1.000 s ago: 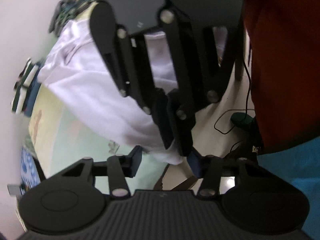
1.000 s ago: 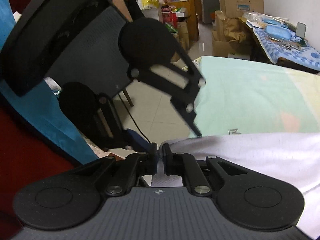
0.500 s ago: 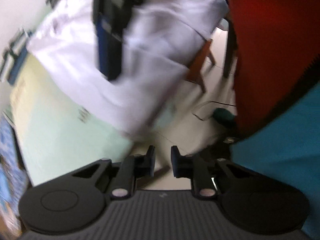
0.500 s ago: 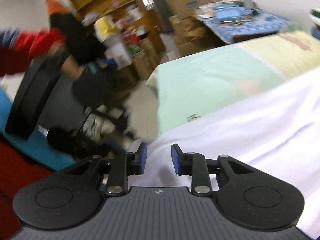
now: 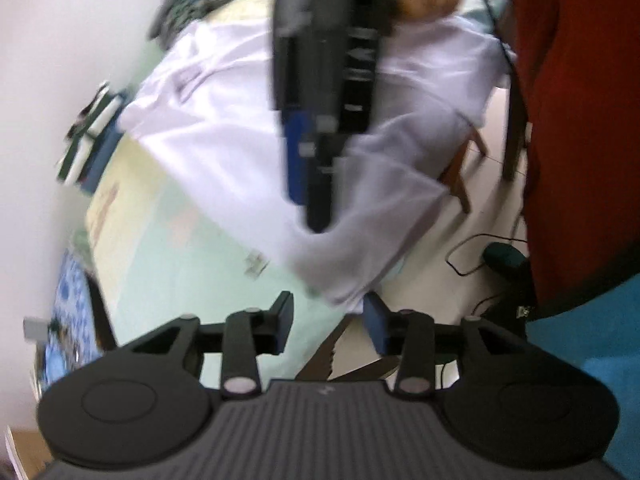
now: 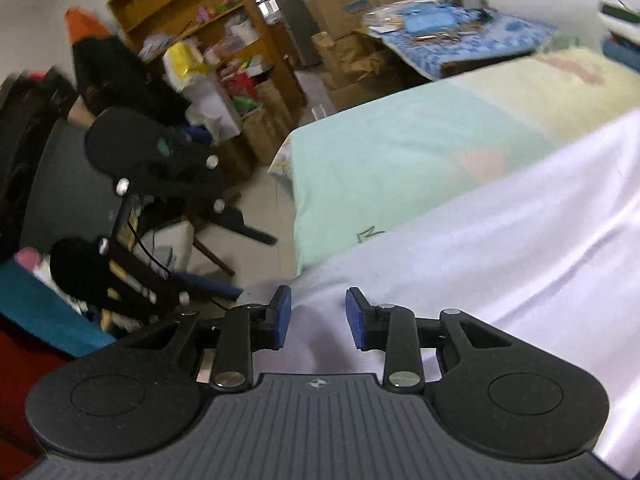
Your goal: Fold clothes
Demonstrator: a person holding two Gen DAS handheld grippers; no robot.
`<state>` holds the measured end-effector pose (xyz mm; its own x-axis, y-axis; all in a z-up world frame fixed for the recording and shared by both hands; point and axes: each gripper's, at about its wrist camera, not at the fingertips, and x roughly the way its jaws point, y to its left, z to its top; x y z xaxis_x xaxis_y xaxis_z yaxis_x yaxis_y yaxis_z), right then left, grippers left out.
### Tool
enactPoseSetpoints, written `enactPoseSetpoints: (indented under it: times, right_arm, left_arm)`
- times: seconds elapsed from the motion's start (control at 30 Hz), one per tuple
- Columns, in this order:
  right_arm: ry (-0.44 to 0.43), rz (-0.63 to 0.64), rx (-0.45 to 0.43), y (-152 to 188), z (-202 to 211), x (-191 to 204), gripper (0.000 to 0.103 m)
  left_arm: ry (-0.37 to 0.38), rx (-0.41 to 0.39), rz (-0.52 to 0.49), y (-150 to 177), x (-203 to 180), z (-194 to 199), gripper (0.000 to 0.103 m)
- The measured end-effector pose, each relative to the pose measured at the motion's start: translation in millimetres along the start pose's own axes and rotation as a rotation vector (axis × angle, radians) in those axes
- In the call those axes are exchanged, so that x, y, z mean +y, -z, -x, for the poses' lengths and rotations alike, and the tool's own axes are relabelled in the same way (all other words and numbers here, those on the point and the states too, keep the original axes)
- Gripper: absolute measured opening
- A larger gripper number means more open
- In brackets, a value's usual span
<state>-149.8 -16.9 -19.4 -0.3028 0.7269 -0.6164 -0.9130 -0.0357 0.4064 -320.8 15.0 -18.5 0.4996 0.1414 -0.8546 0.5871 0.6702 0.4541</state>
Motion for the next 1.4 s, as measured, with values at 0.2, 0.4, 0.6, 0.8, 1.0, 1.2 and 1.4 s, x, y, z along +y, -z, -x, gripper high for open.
enactPoseSetpoints:
  times: [0.2, 0.4, 0.6, 0.8, 1.0, 1.2, 1.4]
  right_arm:
    - [0.037, -0.096, -0.070, 1, 20, -14, 0.035]
    - [0.049, -0.186, -0.107, 10, 30, -21, 0.036]
    - [0.064, -0.193, -0.103, 12, 26, -18, 0.036]
    - [0.024, -0.135, -0.063, 9, 19, -7, 0.037]
    - [0.030, -0.121, -0.033, 7, 9, -4, 0.037]
    - [0.047, -0.156, -0.071, 9, 18, -6, 0.037]
    - [0.062, -0.218, -0.076, 17, 20, -12, 0.038]
  left_arm:
    - [0.062, 0.055, 0.003, 11, 3, -19, 0.020]
    - [0.123, 0.104, 0.149, 19, 6, -23, 0.000]
    - [0.039, 0.098, 0.197, 25, 8, -10, 0.000]
    - [-0.040, 0.070, 0.178, 28, 10, 5, 0.034]
    - [-0.020, 0.032, 0.027, 8, 2, -7, 0.042]
    - [0.051, 0.067, 0.059, 7, 3, -23, 0.001]
    - [0.208, 0.093, 0.237, 9, -15, -23, 0.000]
